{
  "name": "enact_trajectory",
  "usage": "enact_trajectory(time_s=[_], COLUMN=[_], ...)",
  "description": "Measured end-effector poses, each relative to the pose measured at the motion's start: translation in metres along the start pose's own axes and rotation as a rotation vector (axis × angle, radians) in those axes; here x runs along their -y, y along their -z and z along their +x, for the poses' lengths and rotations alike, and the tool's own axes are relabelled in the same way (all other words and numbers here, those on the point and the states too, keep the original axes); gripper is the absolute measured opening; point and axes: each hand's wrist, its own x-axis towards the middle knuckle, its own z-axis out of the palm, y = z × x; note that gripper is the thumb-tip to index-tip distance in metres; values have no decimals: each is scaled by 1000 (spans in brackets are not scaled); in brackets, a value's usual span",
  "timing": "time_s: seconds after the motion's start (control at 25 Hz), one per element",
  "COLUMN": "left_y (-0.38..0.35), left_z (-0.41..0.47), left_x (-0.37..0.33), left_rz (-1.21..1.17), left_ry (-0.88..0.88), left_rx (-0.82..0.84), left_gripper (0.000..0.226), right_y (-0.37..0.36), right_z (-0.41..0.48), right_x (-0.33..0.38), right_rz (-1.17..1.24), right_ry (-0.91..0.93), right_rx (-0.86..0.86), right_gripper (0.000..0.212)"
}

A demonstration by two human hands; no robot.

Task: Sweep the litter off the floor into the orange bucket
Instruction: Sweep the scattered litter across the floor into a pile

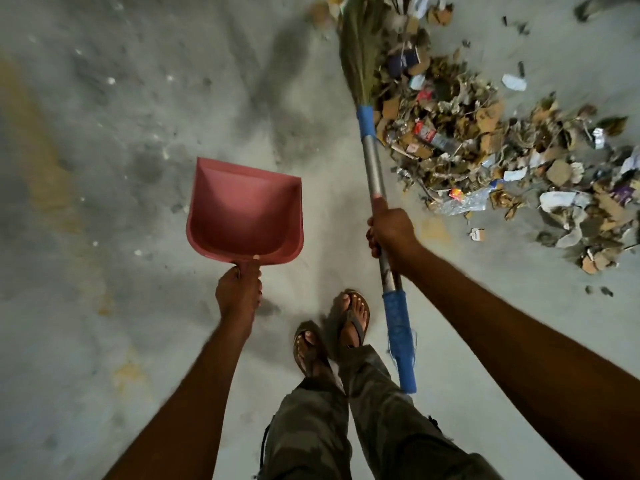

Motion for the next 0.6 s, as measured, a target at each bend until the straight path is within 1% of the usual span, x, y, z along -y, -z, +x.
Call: enact_trajectory(time_s=[0.12,0.2,0.24,0.32,0.36,0.44,0.48,0.6], left_y=[20,33,39,50,54,61,63,66], left_z=[21,38,47,68,79,104,113,138], left_x=[-19,-31,-39,-53,-58,-68,-72,-86], left_rz=[49,50,44,53,73,97,96,102], left_ry=[-3,9,14,3,-2,-18,-18,-20], left_rx=[-45,-70,-72,-46,-35,-15,-2,24], left_gripper=[45,44,43,43,44,43,42,42], right_y=[-68,-108,-122,-140,-144,-148,-150,-164], right_z=[-5,9,21,48,61,82,87,85], right_x=[-2,8,13,25,29,42,49,66], right_rz=[-306,-426,-444,-359,-297,-185,-136,-13], right_ry=[99,69,35,-53,-112,-207,-219,-163], right_rx=[3,52,93,138,119,9,-65,-271], right_gripper=[69,73,73,65,59,56,57,69])
